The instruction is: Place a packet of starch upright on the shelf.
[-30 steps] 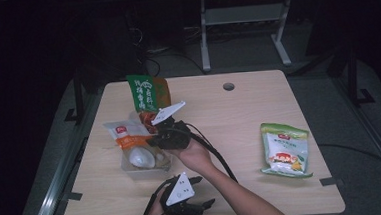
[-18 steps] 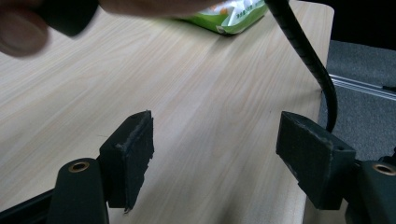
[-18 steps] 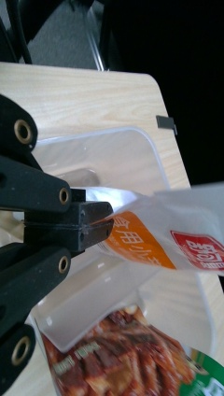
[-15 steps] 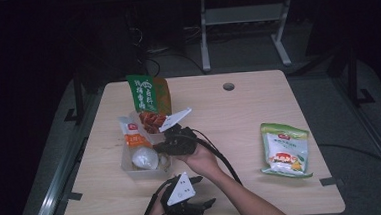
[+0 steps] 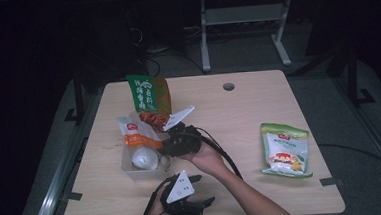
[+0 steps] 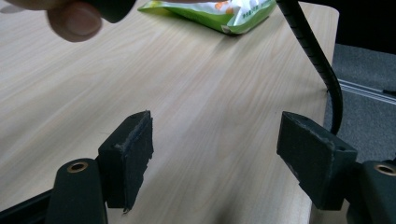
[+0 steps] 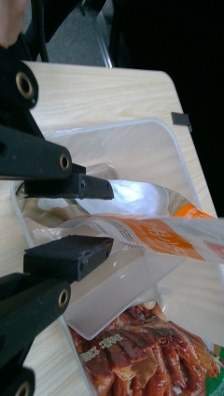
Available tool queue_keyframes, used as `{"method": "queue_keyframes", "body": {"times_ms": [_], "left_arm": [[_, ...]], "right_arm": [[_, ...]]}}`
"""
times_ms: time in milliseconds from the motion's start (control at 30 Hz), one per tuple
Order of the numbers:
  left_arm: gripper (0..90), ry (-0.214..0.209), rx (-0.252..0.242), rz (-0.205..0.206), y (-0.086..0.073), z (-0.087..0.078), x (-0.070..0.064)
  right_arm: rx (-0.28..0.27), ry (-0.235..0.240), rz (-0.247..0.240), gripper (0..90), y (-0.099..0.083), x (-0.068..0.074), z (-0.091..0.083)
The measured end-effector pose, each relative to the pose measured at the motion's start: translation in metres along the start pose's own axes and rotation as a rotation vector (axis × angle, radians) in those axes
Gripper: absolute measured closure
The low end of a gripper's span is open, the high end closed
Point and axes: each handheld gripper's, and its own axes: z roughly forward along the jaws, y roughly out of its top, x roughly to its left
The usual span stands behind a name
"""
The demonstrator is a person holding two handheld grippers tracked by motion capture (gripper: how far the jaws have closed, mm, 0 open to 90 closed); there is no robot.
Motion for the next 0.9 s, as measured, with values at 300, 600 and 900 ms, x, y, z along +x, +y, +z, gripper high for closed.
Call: {"method": "queue_keyframes", "body": {"times_ms": [300, 600, 900], "left_arm": [[26.1, 0.006, 0.007, -0.016, 0.001, 0.002, 0.004], [29.2, -0.028, 0.012, -0.026, 0.007, 0.011, 0.006], [29.7, -0.01, 0.03, 0.0, 0.011, 0.017, 0.01]], "right_arm": [[-0.016, 0.005, 0.035, 53.5, -0.012, -0.011, -0.03], [-0.018, -0.053, 0.067, 45.7, -0.038, -0.024, -0.073], [0.017, -0.134, 0.104, 40.2, -0.064, -0.031, -0.113]]}}
